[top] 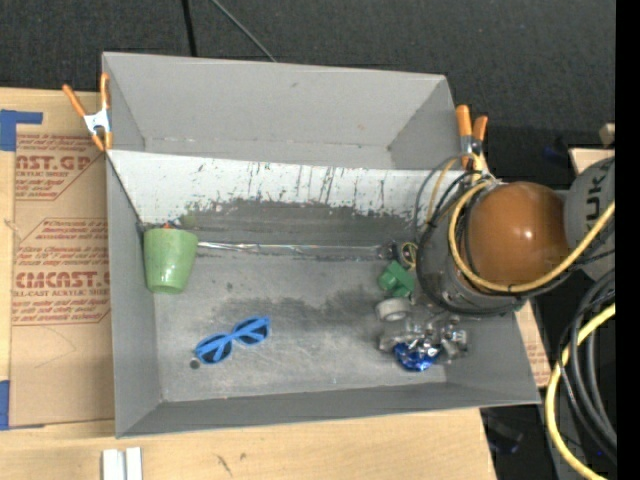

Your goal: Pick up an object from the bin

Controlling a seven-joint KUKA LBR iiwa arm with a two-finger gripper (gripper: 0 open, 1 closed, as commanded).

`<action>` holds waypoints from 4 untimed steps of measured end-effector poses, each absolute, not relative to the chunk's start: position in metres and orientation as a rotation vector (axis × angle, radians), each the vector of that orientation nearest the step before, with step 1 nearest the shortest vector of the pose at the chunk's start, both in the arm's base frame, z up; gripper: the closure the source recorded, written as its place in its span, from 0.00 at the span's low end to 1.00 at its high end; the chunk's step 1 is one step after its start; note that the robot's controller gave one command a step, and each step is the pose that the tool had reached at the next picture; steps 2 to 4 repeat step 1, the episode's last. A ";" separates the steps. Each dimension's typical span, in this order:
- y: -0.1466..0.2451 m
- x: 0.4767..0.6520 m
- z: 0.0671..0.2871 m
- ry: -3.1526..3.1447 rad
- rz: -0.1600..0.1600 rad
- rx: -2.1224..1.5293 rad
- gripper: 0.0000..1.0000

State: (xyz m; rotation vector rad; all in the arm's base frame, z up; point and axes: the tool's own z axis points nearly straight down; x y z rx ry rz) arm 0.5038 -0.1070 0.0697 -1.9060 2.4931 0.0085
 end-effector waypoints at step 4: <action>-0.103 0.545 0.299 2.525 -0.010 -1.854 1.00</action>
Offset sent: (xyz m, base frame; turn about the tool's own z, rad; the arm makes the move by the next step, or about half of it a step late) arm 0.0388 0.0025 0.2254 0.0375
